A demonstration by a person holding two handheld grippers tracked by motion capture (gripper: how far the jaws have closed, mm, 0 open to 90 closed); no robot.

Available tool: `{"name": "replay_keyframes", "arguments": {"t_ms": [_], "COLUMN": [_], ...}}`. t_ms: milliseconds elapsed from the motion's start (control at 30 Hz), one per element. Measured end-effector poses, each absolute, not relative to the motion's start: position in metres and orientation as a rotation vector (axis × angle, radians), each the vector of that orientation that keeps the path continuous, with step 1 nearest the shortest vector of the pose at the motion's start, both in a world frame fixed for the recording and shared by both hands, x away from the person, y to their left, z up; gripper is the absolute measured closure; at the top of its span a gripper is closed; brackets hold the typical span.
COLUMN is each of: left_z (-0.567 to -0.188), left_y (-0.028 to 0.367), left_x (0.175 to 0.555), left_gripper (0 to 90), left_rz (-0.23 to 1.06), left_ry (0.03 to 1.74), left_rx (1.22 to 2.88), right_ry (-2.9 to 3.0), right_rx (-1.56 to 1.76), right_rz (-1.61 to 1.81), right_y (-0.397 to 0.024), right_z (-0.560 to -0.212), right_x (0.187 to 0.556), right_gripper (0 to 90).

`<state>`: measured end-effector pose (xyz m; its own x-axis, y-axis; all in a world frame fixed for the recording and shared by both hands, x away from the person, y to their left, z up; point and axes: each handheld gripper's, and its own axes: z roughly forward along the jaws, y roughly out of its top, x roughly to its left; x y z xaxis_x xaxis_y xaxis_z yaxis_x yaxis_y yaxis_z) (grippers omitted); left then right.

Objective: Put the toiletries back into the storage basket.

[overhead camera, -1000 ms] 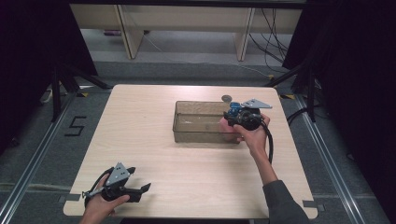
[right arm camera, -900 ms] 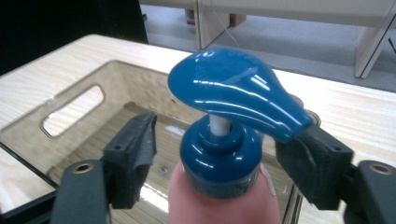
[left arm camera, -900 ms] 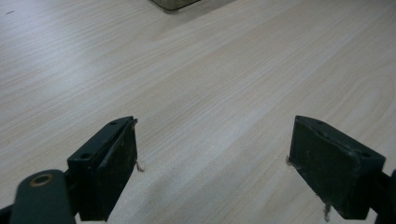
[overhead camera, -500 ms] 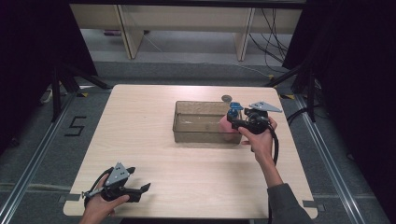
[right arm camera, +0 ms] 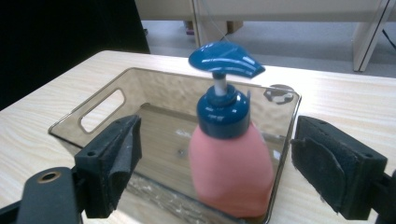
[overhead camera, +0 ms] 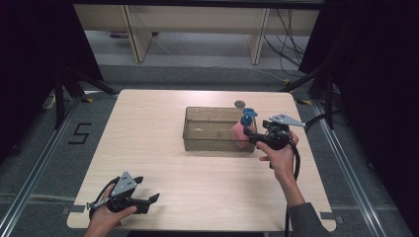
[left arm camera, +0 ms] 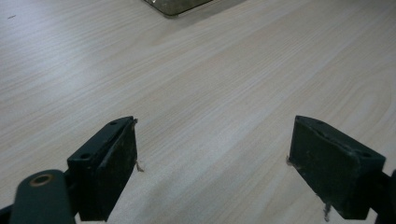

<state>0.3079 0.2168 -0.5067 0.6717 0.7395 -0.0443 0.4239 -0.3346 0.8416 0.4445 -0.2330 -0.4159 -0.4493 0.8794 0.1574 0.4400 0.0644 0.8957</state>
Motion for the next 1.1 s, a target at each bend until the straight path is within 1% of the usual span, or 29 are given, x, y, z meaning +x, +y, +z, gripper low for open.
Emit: {"name": "replay_keyframes", "arguments": {"t_ms": [333, 400, 500, 533, 633, 667, 1000, 1100], "left_z": [-0.507, -0.507, -0.507, -0.507, -0.507, -0.507, -0.507, -0.506], "left_y": [0.217, 0.216, 0.216, 0.216, 0.216, 0.216, 0.215, 0.216], "left_x": [0.308, 0.308, 0.308, 0.308, 0.308, 0.308, 0.308, 0.307], "left_gripper": [14.8, 14.8, 14.8, 14.8, 14.8, 14.8, 14.8, 14.8], "left_rz": [0.437, 0.435, 0.439, 0.439, 0.439, 0.439, 0.437, 0.447], "left_ry": [0.904, 0.909, 0.908, 0.904, 0.905, 0.905, 0.903, 0.904], "left_rx": [1.978, 1.978, 1.99, 1.987, 1.972, 1.972, 1.969, 1.975], "right_ry": [1.919, 1.939, 1.928, 1.931, 1.933, 1.938, 1.963, 1.962], "right_rx": [1.351, 1.305, 1.339, 1.283, 1.319, 1.279, 1.254, 1.29], "right_rz": [1.385, 1.373, 1.383, 1.38, 1.408, 1.401, 1.403, 1.433], "right_y": [-0.231, -0.233, -0.231, -0.233, -0.23, -0.231, -0.23, -0.228], "right_z": [-0.419, -0.418, -0.417, -0.418, -0.418, -0.419, -0.422, -0.42], "right_x": [0.43, 0.43, 0.422, 0.423, 0.416, 0.415, 0.403, 0.397], "right_gripper": [17.1, 17.2, 17.3, 17.3, 17.4, 17.4, 17.4, 17.4]}}
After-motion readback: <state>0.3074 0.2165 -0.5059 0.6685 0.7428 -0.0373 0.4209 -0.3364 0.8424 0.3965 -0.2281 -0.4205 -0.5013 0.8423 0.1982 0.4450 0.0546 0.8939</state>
